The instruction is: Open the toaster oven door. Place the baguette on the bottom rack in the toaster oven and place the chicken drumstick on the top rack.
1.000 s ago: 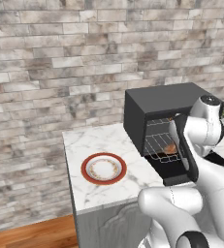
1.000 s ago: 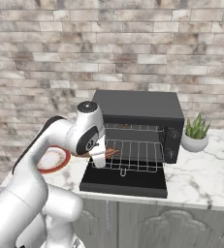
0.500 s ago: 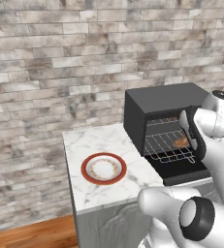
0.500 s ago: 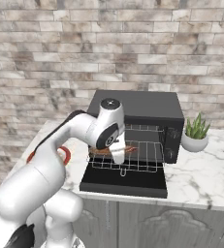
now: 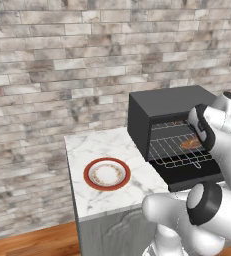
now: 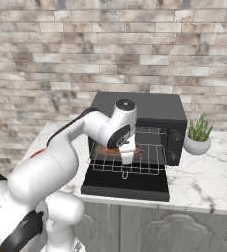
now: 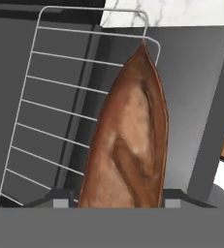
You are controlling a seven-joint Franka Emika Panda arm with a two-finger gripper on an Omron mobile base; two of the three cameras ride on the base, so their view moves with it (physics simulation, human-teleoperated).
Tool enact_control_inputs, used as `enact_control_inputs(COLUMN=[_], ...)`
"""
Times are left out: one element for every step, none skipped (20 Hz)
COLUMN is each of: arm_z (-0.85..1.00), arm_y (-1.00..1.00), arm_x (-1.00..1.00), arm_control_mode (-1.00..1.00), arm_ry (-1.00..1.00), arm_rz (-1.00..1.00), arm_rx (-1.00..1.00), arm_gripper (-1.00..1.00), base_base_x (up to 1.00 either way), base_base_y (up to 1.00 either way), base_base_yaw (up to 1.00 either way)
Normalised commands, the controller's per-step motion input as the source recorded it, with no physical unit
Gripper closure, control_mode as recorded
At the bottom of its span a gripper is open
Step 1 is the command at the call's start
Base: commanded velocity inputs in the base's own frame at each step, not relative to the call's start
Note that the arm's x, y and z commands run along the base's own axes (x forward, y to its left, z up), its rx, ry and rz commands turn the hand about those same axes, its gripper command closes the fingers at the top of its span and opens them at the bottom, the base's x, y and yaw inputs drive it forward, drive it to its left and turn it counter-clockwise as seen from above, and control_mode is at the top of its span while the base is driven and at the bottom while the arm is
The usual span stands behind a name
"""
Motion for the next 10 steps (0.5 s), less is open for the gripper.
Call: enact_control_inputs(arm_z=[-0.12,-0.28,-0.23,-0.27,-0.23,-0.21,-0.23,-0.21,-0.26,-0.26], arm_y=[-0.10,0.00,0.00,0.00,0.00,0.00,0.00,0.00,0.00,0.00], arm_x=[0.22,0.06,0.10,0.09,0.13,0.16,0.19,0.20,0.17,0.14], arm_control_mode=[-1.00,-1.00,-1.00,-1.00,-1.00,-1.00,-1.00,-1.00,-1.00,-1.00], arm_ry=[0.00,0.00,0.00,0.00,0.00,0.00,0.00,0.00,0.00,0.00], arm_rz=[-0.02,-0.03,-0.02,-0.04,-0.05,-0.06,-0.07,-0.07,-0.08,-0.09], arm_rx=[0.08,0.05,0.00,0.01,0.01,0.02,0.03,0.01,0.00,0.00], arm_gripper=[1.00,1.00,1.00,1.00,1.00,1.00,1.00,1.00,1.00,1.00], base_base_x=[0.00,0.00,0.00,0.00,0.00,0.00,0.00,0.00,0.00,0.00], base_base_y=[0.00,0.00,0.00,0.00,0.00,0.00,0.00,0.00,0.00,0.00], base_base_yaw=[0.00,0.00,0.00,0.00,0.00,0.00,0.00,0.00,0.00,0.00])
